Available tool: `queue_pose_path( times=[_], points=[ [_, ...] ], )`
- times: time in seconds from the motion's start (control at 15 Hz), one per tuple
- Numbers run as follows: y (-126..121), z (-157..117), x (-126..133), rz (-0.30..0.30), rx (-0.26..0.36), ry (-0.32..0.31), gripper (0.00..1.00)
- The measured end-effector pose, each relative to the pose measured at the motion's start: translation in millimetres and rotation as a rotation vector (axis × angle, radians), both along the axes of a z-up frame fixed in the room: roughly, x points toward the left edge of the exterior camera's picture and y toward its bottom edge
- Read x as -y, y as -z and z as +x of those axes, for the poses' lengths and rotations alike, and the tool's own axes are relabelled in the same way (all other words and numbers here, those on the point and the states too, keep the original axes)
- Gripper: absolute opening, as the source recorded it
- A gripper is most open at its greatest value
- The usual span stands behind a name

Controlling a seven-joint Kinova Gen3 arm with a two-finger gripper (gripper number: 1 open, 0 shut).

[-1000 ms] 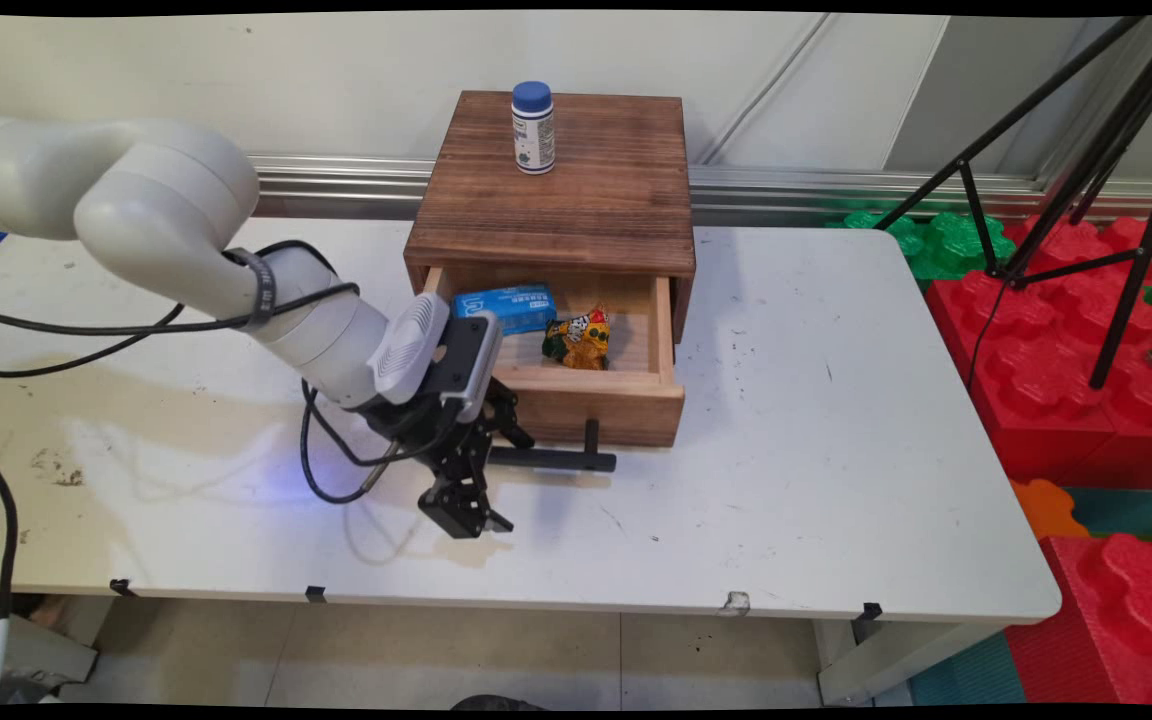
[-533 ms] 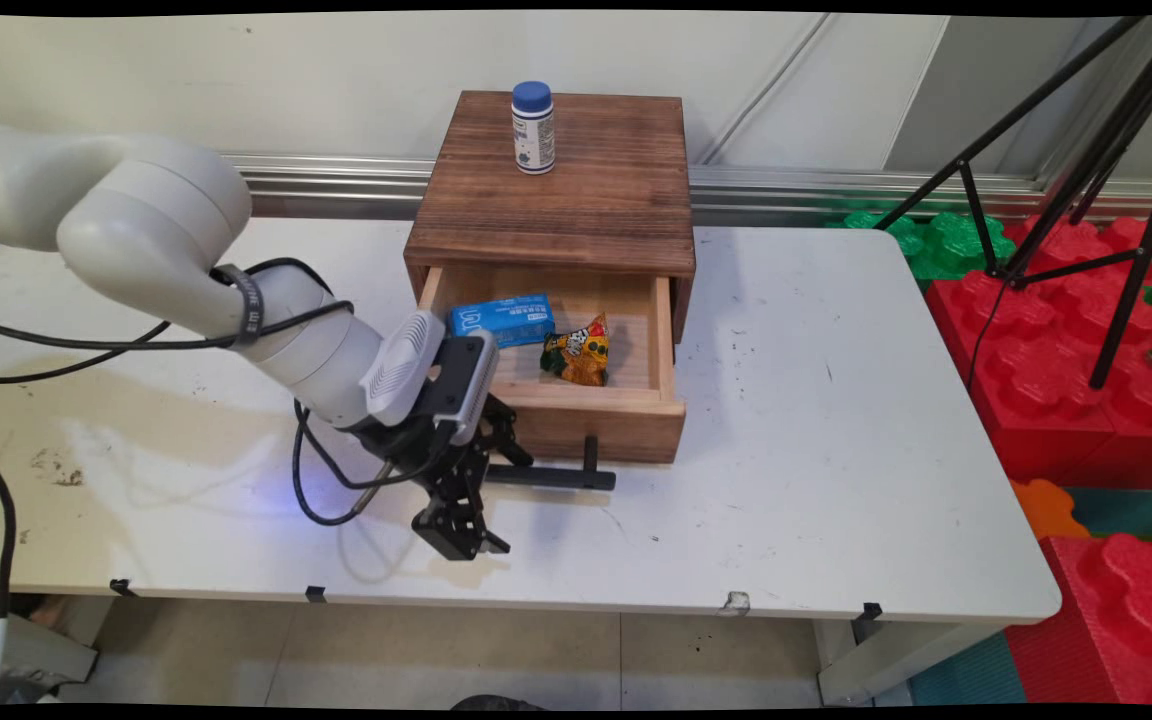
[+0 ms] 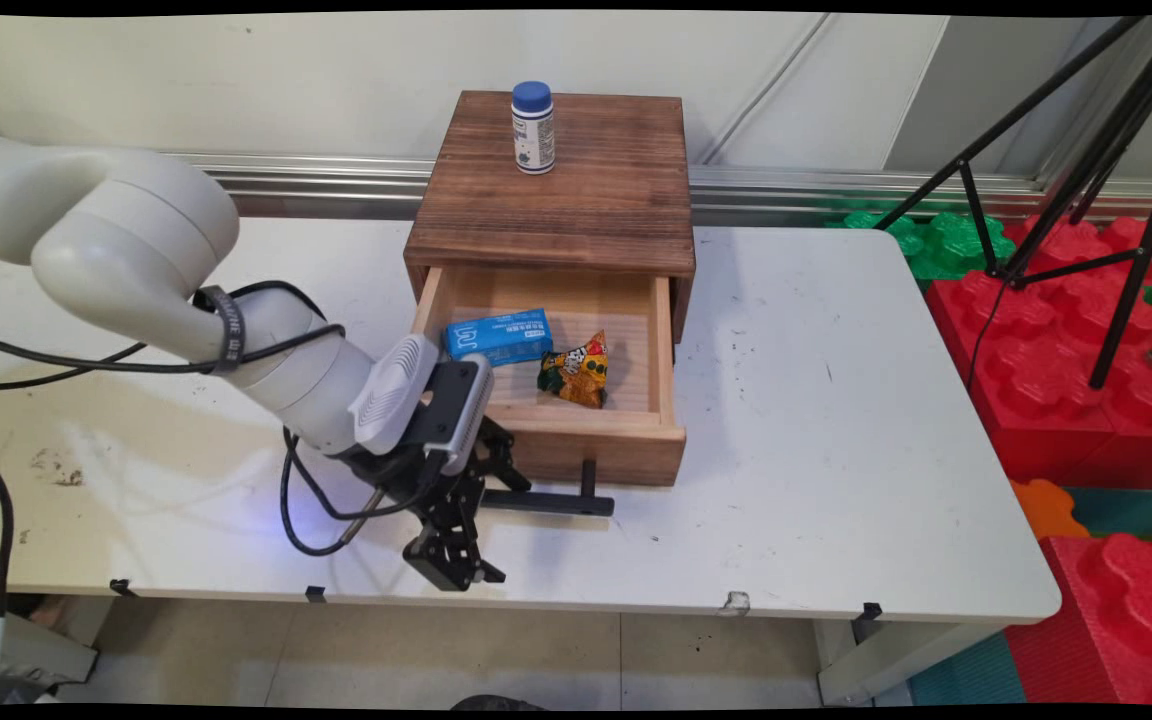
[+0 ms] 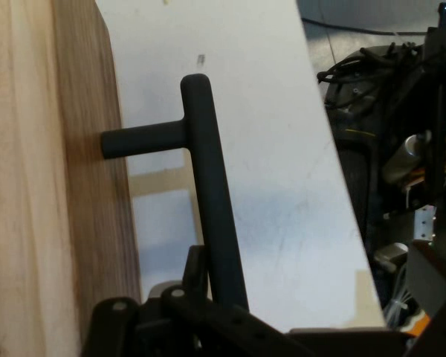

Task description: Open the drawer

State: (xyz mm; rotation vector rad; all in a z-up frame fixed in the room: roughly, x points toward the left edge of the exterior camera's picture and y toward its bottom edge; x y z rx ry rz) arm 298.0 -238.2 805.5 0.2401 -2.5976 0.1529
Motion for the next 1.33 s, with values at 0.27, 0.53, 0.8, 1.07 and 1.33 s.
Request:
queue_pose_path(
  times=[0.27,0.53,0.8,1.07,1.33],
  points=[
    [1,-4,-11,0.01,-0.007,-0.001,1.0],
    [1,-7,-19,0.017,-0.014,-0.003,1.0],
    [1,-10,-25,0.022,-0.021,-0.003,1.0],
    [0,-14,-32,0.028,-0.026,-0.002,1.0],
    [0,-16,-39,0.033,-0.031,0.002,1.0]
  ],
)
